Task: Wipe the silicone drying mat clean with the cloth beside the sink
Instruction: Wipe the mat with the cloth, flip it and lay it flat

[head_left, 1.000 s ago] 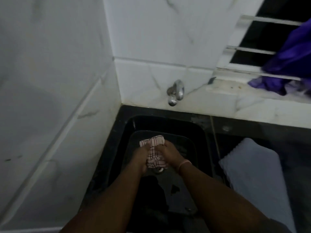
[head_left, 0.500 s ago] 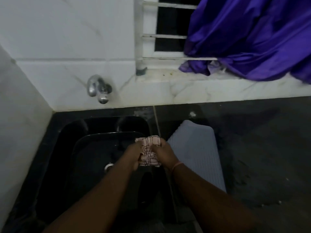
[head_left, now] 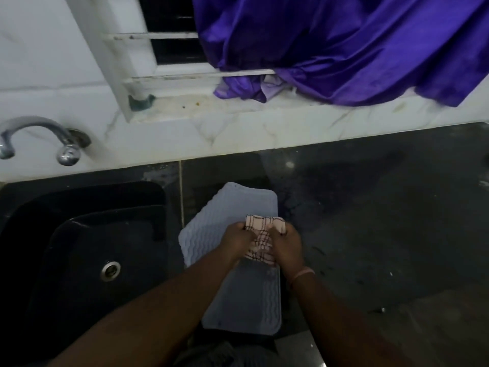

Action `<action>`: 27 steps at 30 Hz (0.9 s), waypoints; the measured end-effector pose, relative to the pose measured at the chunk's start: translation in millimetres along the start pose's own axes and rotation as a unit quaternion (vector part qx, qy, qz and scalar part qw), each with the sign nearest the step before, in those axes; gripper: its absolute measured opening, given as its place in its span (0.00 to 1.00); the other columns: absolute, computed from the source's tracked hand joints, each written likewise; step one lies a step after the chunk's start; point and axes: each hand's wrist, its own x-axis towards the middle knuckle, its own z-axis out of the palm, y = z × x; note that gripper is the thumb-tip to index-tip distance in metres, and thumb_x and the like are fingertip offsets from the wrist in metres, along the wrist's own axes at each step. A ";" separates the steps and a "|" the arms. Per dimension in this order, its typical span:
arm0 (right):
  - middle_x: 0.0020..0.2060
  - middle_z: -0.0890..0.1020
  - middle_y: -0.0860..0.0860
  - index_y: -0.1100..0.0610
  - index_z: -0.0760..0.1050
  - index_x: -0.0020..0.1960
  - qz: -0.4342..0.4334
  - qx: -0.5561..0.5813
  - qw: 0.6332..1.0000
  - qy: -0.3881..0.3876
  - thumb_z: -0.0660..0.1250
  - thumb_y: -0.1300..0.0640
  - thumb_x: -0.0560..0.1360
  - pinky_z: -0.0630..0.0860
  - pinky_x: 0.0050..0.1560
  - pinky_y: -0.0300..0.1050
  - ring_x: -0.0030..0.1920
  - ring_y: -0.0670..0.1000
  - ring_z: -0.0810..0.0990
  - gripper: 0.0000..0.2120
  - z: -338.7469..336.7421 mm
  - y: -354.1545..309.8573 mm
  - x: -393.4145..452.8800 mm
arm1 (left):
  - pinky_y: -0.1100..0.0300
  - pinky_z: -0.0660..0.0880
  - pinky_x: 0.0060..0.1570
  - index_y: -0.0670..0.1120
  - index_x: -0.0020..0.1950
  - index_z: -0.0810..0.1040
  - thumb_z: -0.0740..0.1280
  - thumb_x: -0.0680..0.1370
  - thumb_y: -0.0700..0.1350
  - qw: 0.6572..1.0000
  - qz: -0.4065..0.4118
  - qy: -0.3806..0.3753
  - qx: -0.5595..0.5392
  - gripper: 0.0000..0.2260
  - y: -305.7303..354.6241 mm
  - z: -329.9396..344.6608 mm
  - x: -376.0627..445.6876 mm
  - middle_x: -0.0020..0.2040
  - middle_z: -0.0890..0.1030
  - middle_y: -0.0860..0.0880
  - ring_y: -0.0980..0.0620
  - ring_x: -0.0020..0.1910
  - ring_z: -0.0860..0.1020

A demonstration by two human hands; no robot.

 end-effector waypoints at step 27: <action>0.54 0.80 0.65 0.66 0.79 0.59 -0.262 -0.499 0.821 -0.098 0.68 0.58 0.67 0.78 0.56 0.60 0.52 0.67 0.80 0.22 40.4 45.6 0.8 | 0.45 0.75 0.62 0.48 0.67 0.77 0.64 0.80 0.41 0.906 -0.019 0.401 0.135 0.15 -30.3 -99.0 -6.6 0.63 0.76 0.42 0.40 0.62 0.76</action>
